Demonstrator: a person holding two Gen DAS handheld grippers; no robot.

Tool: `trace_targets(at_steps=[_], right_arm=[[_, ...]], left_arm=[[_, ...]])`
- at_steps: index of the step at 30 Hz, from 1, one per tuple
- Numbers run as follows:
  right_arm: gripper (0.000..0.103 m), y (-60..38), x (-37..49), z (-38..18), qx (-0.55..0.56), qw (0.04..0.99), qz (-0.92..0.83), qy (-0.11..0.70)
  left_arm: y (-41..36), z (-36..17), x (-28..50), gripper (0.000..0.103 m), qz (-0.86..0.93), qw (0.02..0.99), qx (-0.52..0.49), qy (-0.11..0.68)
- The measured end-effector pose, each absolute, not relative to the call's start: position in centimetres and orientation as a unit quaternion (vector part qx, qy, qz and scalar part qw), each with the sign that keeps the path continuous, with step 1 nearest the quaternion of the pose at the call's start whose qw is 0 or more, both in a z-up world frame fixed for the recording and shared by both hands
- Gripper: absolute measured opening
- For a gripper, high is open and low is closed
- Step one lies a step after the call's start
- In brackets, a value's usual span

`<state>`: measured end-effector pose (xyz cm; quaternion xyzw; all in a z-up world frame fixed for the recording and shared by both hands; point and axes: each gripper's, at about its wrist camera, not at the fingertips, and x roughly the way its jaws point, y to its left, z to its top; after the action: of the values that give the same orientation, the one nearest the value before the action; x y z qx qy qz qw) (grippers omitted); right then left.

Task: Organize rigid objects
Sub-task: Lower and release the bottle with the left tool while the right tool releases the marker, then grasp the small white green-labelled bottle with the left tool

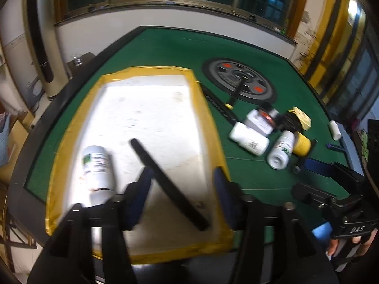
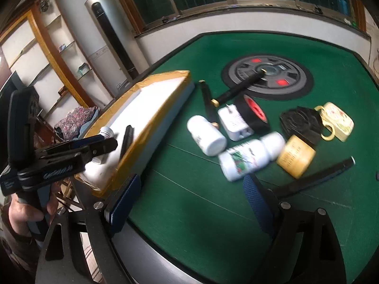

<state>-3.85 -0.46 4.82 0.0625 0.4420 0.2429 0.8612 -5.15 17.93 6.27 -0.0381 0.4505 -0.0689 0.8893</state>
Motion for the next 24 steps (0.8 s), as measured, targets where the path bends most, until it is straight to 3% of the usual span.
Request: trace_targets(at_steps=[2,9,12,24], right_arm=[[0.097,-1.3,-3.9,4.5,0.069,0.857,0.243,0.449],[0.097,-4.5,-5.6,3.7,0.071,0.866,0.217,0.445],[0.101,-6.1,-6.0,3.6,0.08,0.866,0.206,0.448],[0.101,-10.7,-6.6,2.2,0.117,0.866,0.157,0.459]], left_arm=[[16.6,6.5,-5.3,0.073,-0.09,0.887,-0.036,0.452],[11.7,6.4,-5.4,0.073,-0.14,0.872,-0.012,0.47],[10.2,6.3,-5.7,0.081,-0.139,0.875,0.012,0.464],[5.4,7.9,-5.2,0.081,-0.211,0.871,0.038,0.443]])
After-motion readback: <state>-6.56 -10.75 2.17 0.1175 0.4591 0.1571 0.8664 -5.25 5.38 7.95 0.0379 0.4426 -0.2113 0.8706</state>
